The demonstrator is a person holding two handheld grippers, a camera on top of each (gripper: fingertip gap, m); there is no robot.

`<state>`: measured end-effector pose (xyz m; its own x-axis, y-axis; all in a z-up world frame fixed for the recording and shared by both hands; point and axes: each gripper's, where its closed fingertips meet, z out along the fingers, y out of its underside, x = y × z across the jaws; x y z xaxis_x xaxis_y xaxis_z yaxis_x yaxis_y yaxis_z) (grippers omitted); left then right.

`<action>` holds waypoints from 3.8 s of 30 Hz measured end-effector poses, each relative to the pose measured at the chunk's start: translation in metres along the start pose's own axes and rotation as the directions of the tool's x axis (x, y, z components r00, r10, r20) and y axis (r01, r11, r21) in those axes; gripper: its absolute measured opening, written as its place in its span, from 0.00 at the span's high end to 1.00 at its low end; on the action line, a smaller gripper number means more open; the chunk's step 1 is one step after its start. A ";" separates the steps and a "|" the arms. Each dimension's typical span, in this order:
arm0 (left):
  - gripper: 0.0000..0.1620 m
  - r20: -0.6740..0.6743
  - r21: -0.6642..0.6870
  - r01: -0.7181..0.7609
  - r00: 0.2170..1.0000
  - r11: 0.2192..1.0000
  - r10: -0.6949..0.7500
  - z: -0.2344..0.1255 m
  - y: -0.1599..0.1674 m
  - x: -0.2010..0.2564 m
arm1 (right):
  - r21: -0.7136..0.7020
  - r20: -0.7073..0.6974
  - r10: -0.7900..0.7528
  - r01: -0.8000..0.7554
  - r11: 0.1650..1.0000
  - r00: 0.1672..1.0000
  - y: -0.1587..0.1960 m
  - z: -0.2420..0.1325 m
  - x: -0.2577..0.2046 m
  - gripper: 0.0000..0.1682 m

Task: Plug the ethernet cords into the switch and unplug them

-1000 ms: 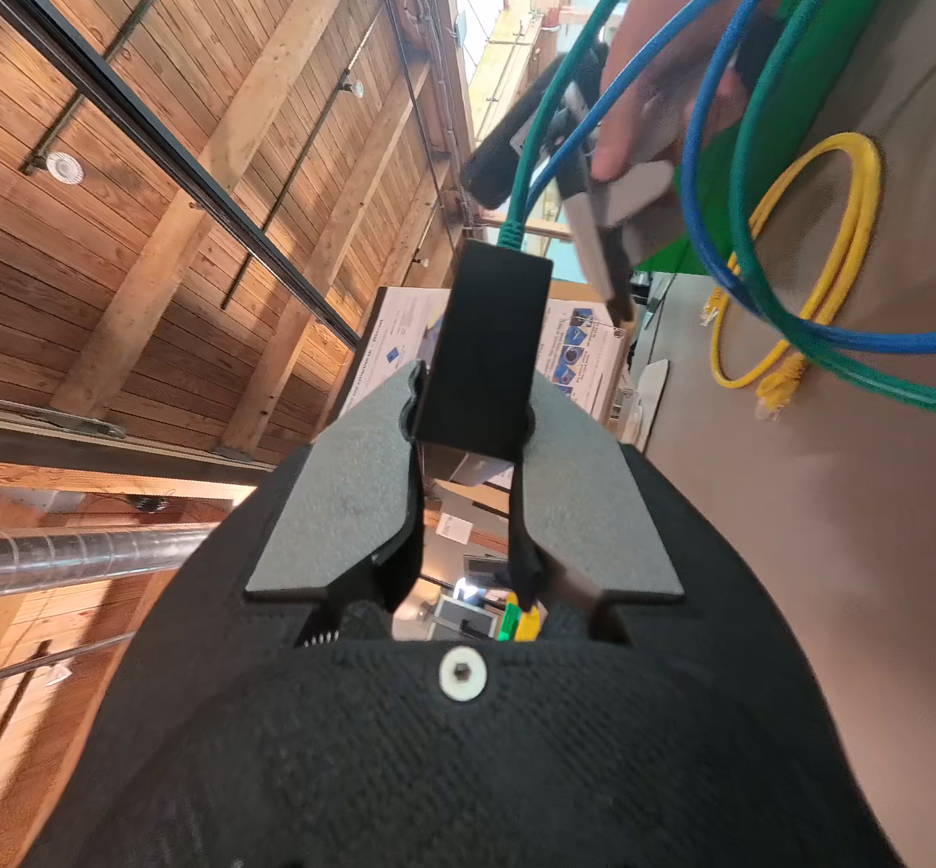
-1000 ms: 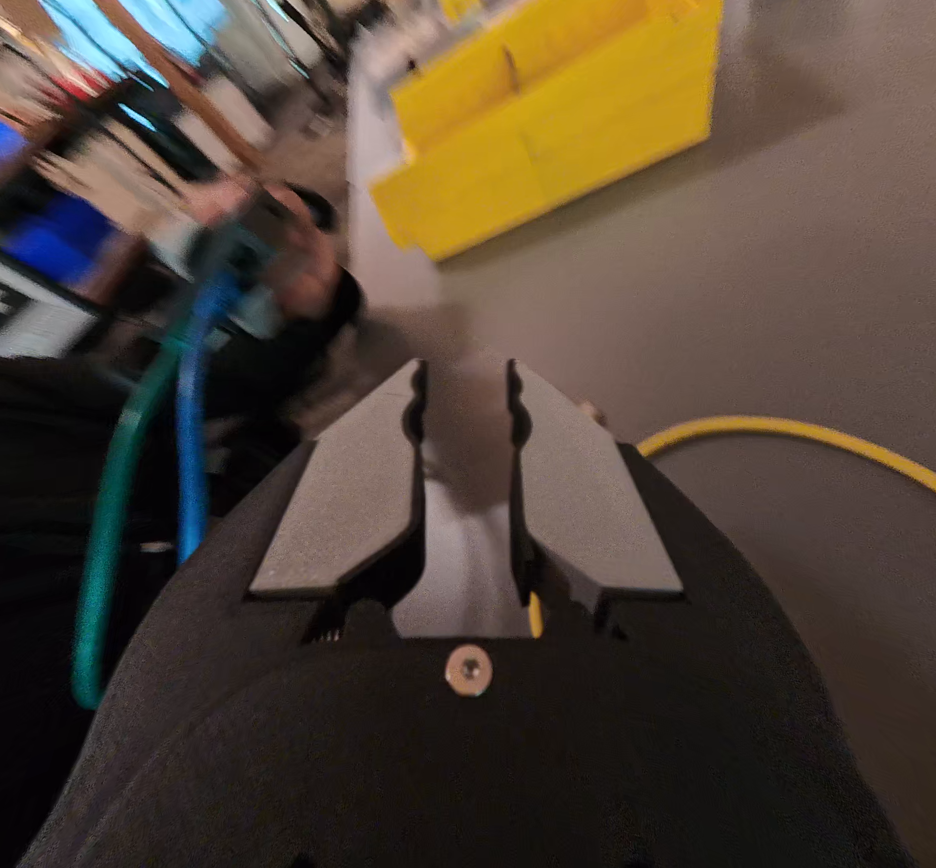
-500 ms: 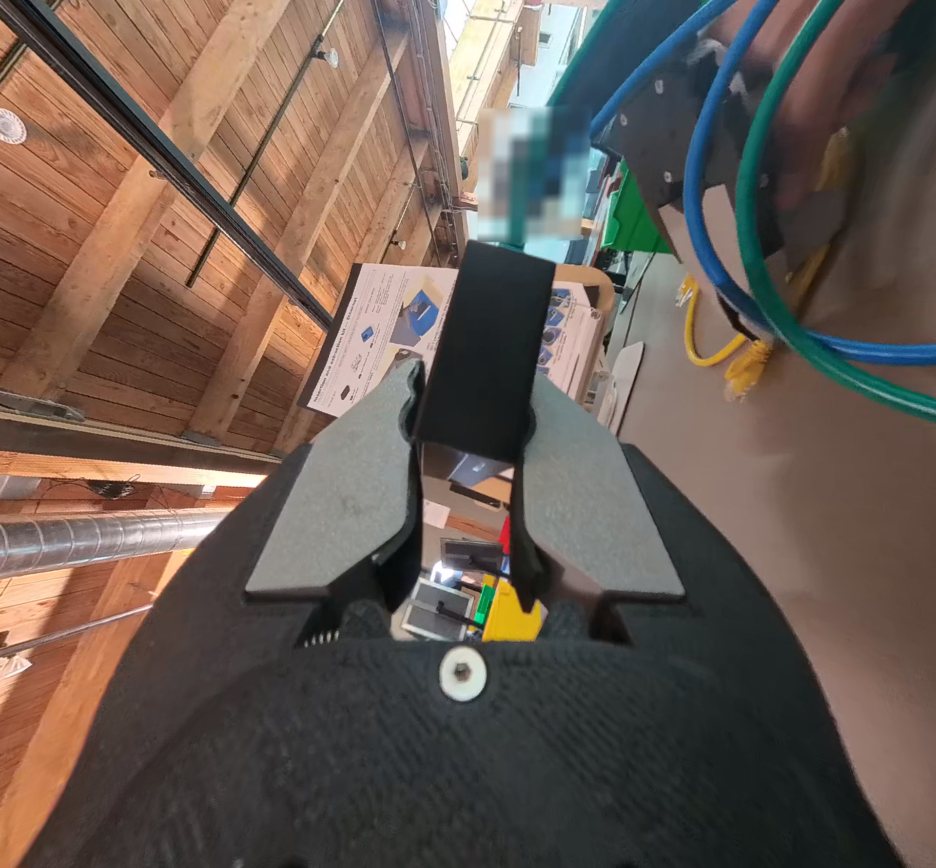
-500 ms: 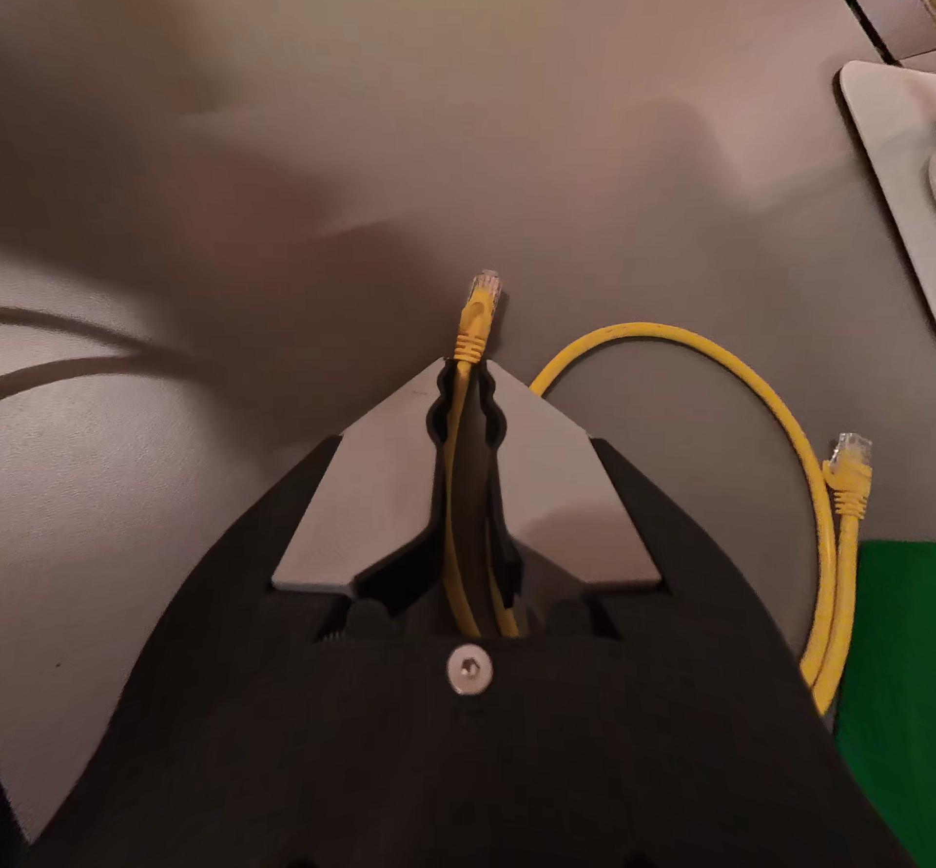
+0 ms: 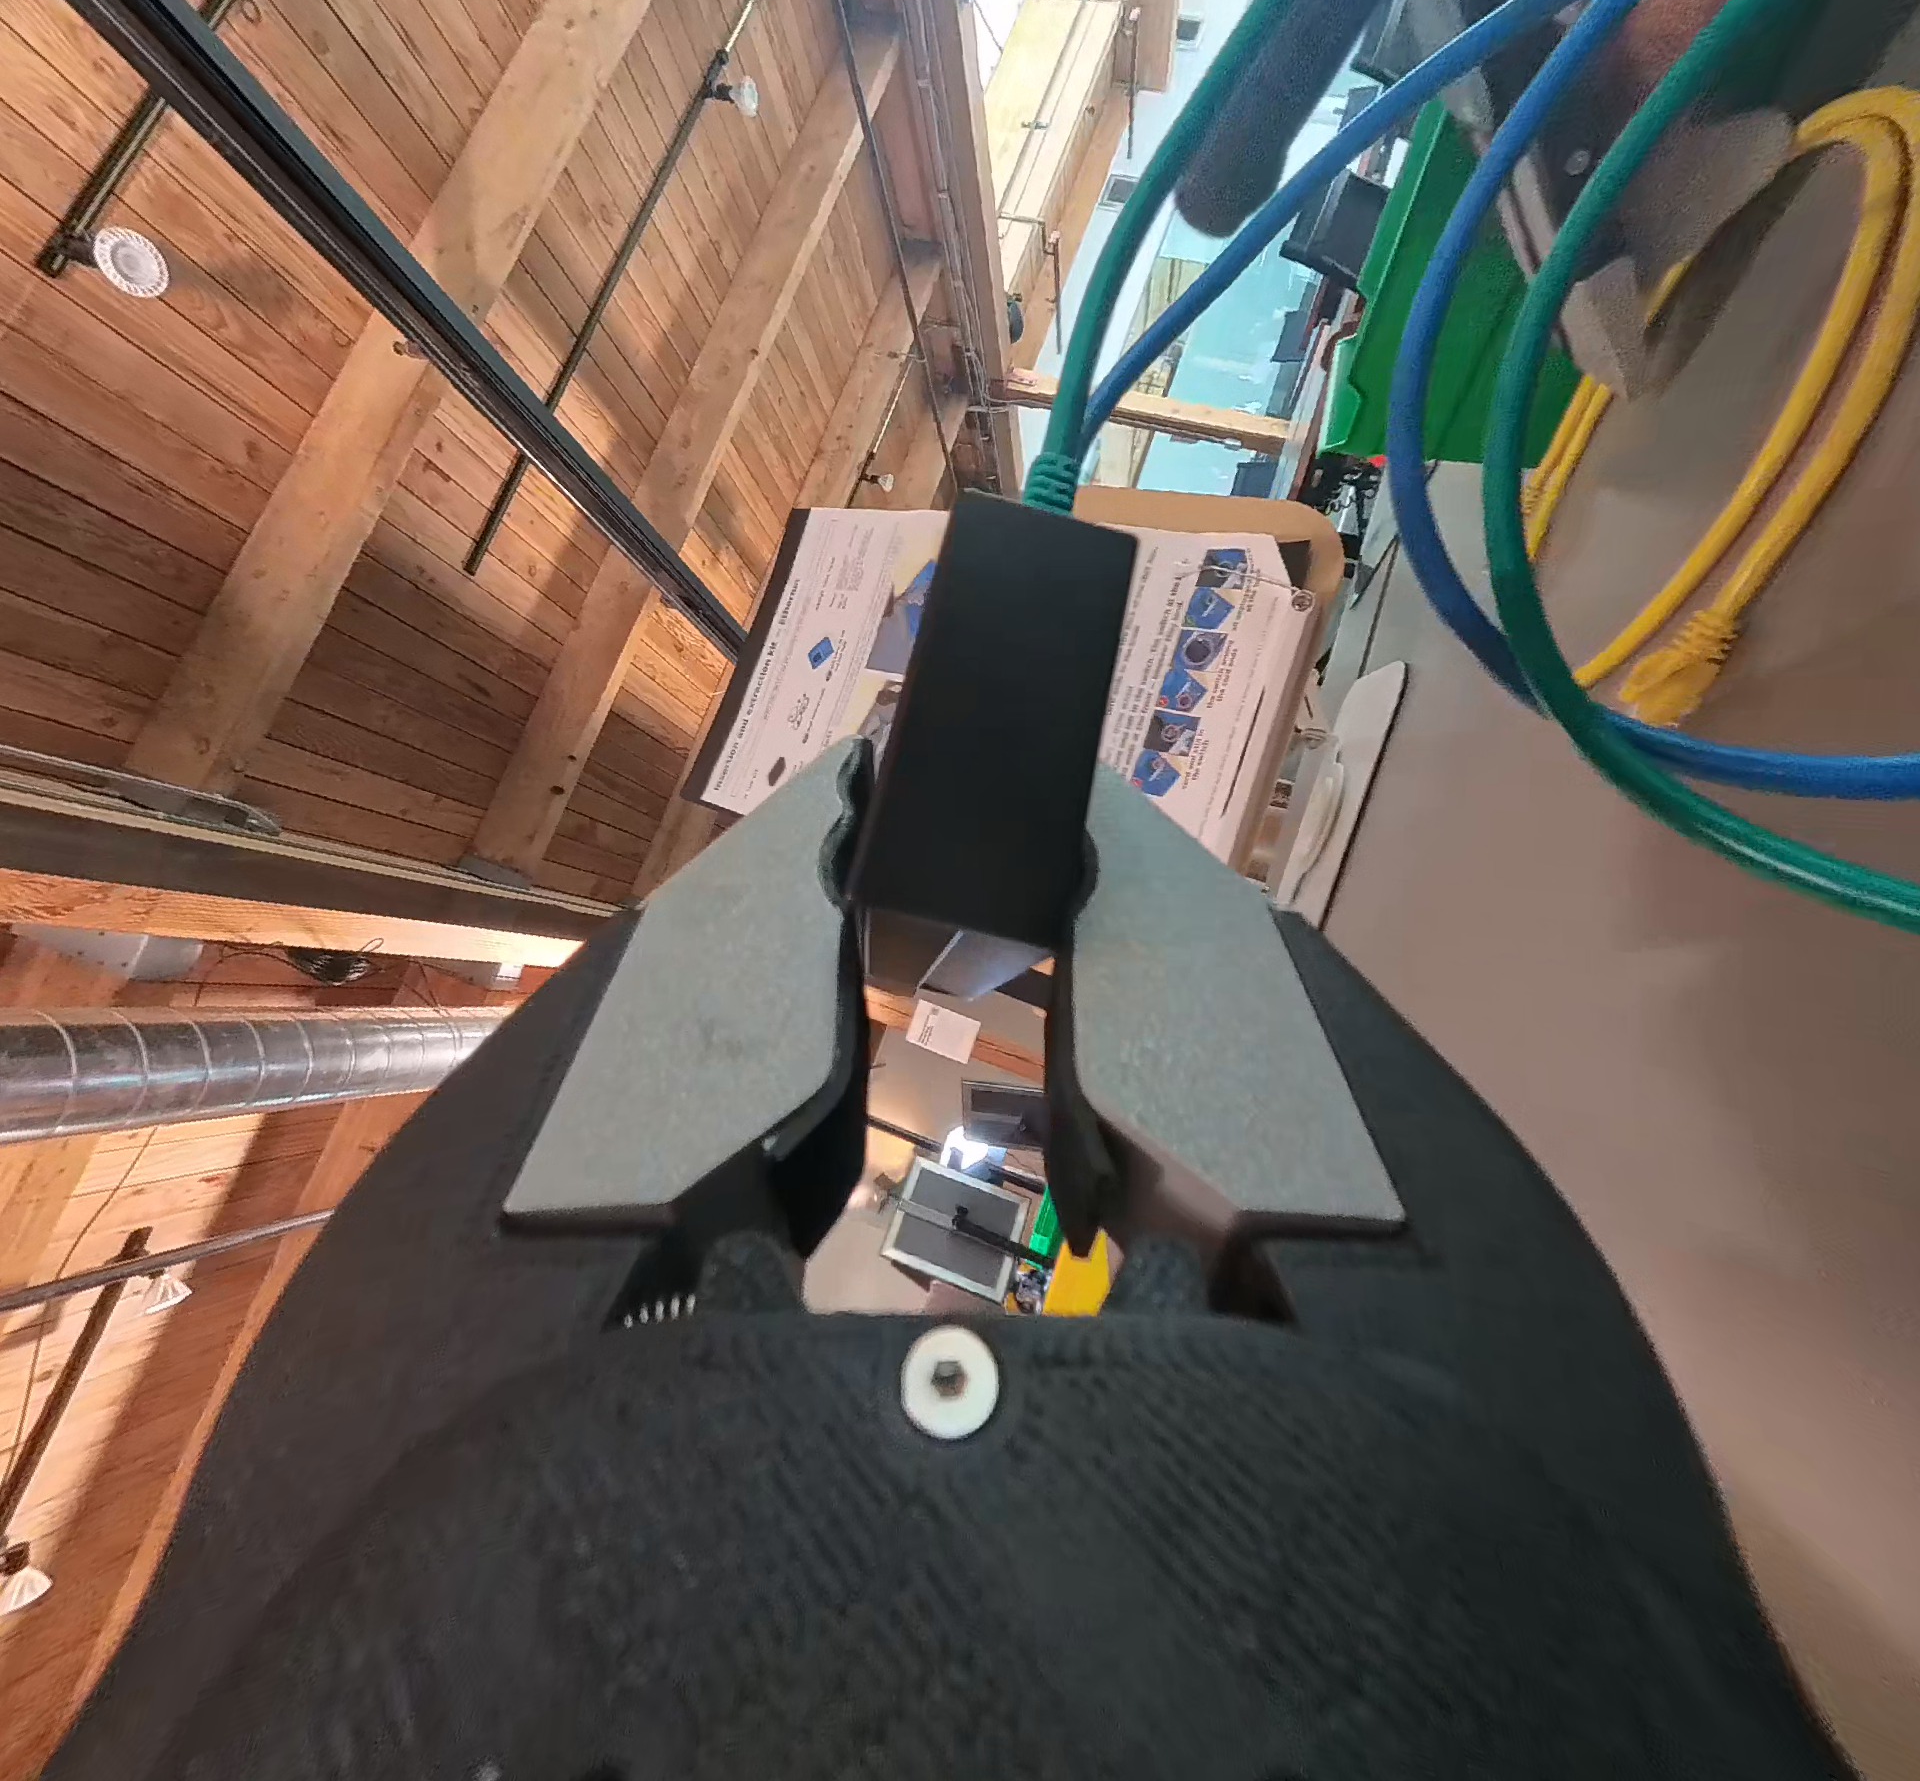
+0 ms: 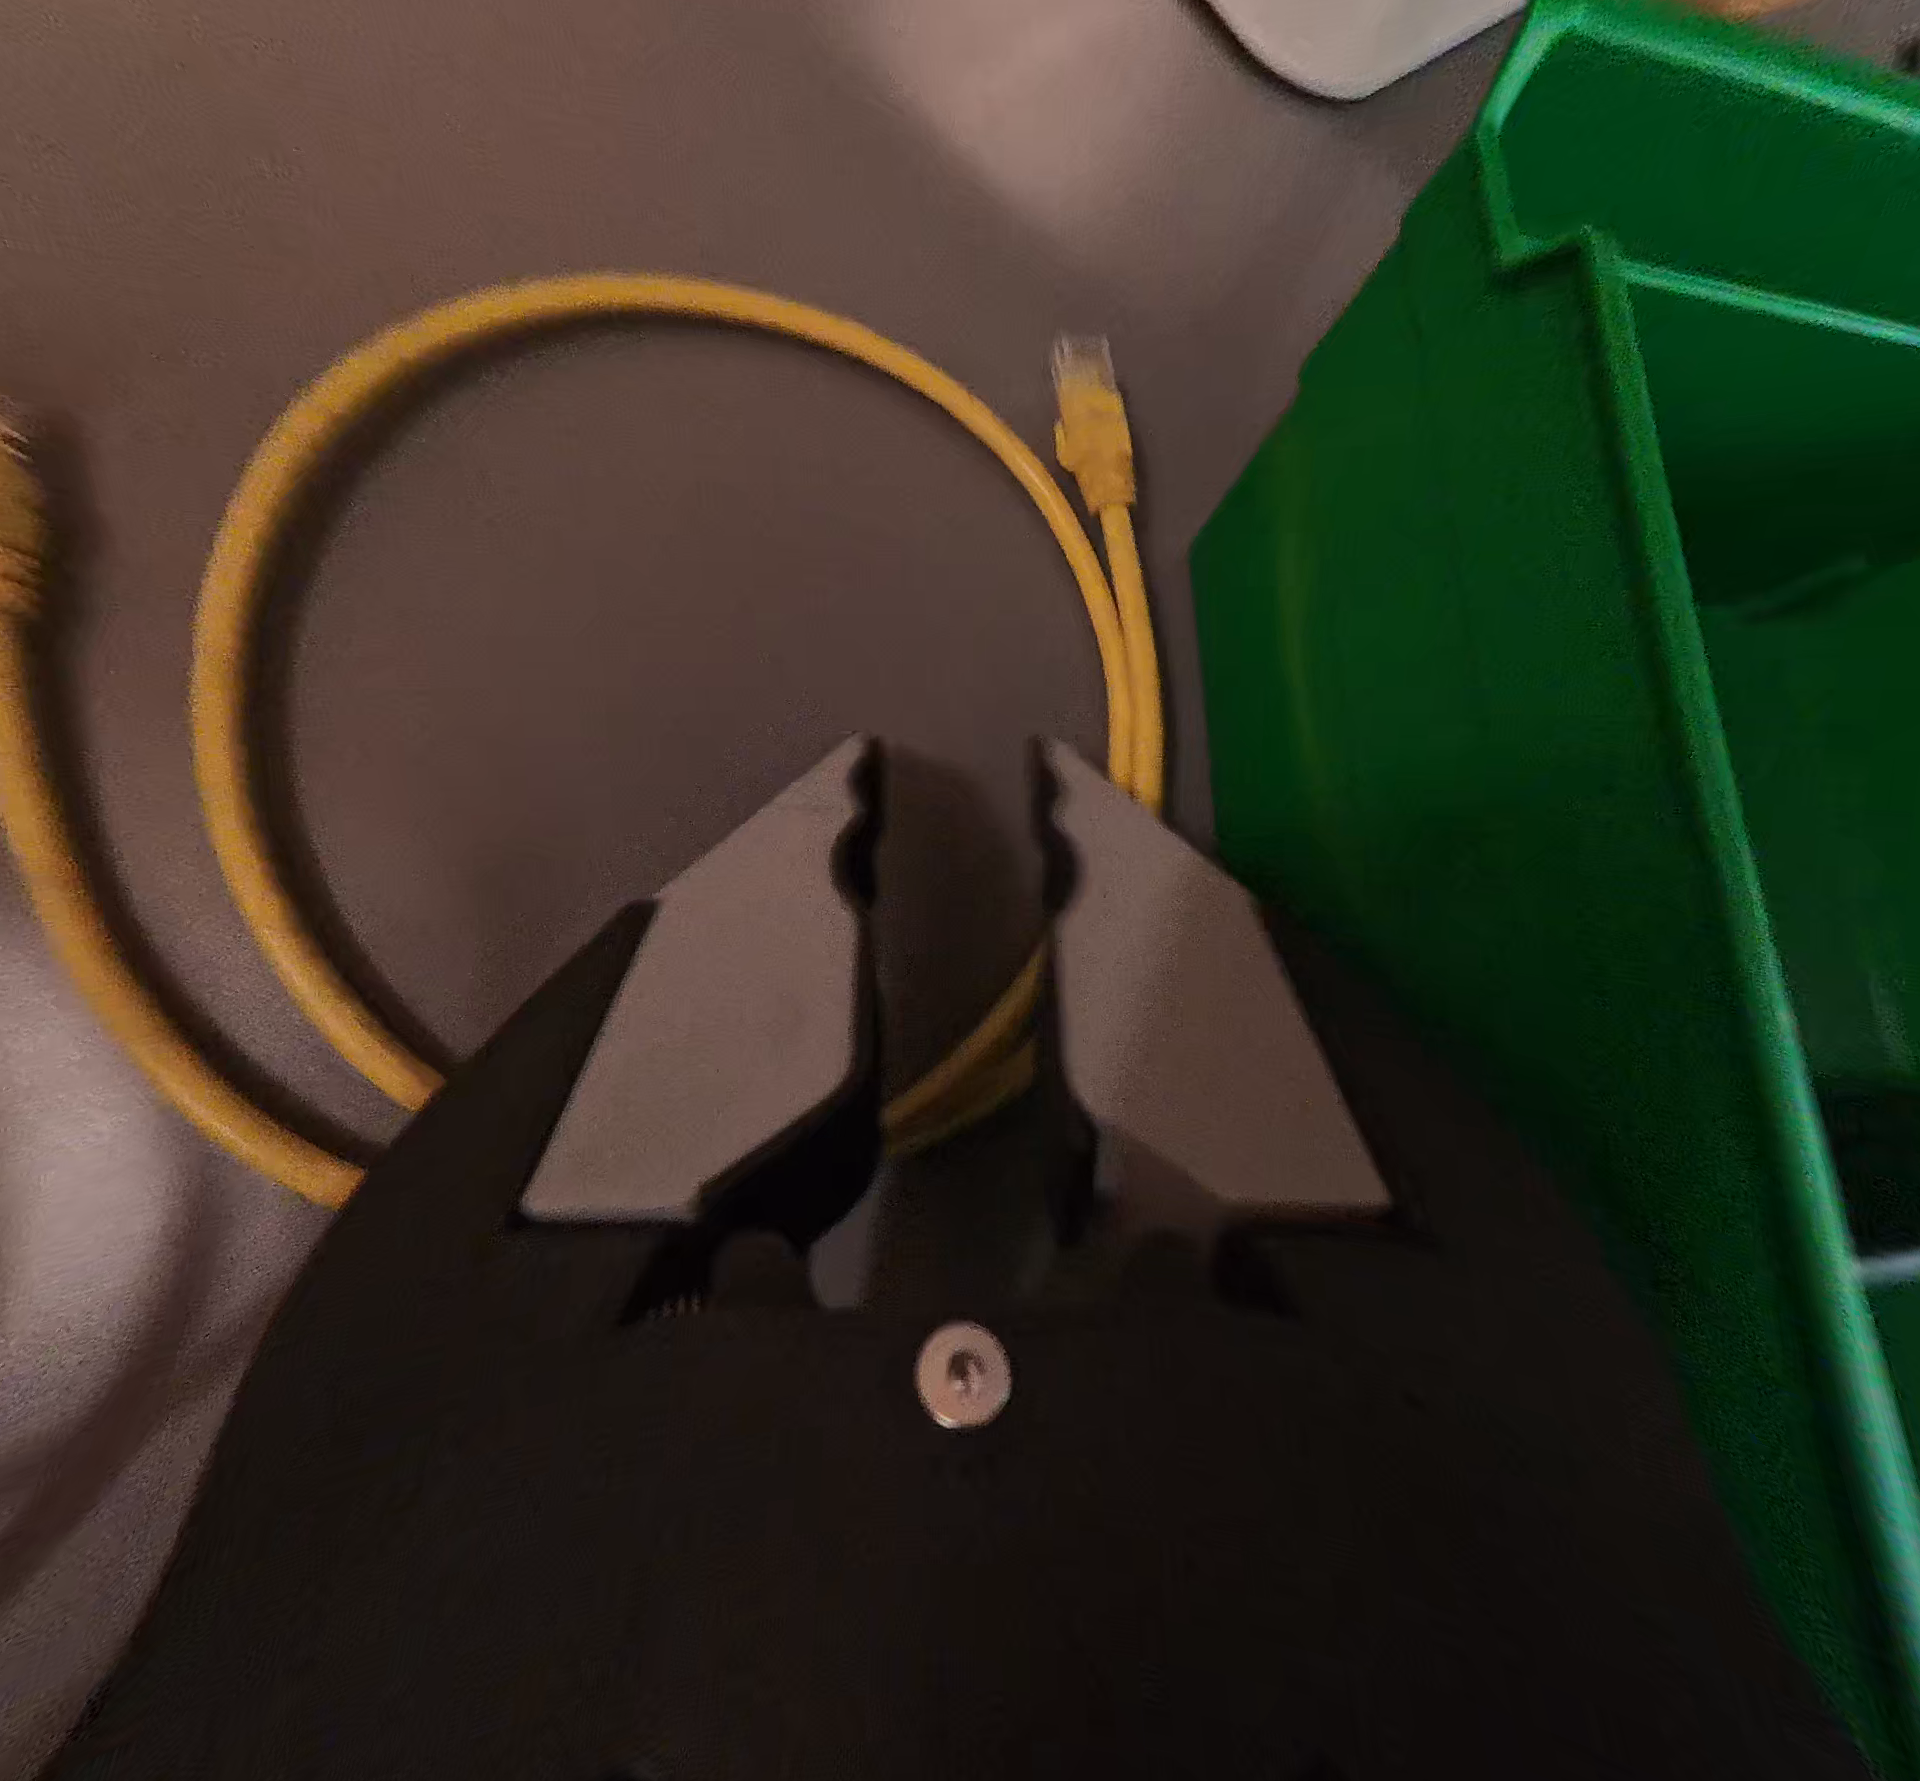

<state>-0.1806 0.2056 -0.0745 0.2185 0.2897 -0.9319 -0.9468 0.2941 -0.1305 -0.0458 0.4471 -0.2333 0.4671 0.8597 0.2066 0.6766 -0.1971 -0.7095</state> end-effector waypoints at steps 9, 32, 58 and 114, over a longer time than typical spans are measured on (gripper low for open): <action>0.80 -0.012 -0.001 -0.005 1.000 1.000 0.005 -0.001 0.001 -0.001 | 0.050 0.301 -0.042 0.028 0.998 0.953 0.004 -0.022 -0.062 0.90; 0.80 0.006 0.032 -0.021 1.000 0.999 0.021 0.000 -0.004 0.003 | 0.024 0.212 0.070 -0.076 0.997 0.975 -0.043 0.057 -0.009 0.95; 0.80 0.019 0.131 -0.119 0.993 0.984 0.118 -0.001 -0.039 0.018 | 0.190 0.388 -0.803 0.813 0.550 0.452 -0.102 -0.150 -0.195 0.96; 0.81 -0.054 0.259 -0.161 0.982 0.952 0.181 0.001 -0.078 0.062 | -0.276 0.795 -0.551 0.960 0.047 0.255 -0.039 -0.169 -0.175 0.99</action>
<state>-0.0933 0.2013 -0.1218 0.0309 0.2885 -0.9570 -0.8756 0.4696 0.1133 -0.0580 0.2243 -0.1277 -0.7059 0.7023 -0.0919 0.6370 0.6862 0.3513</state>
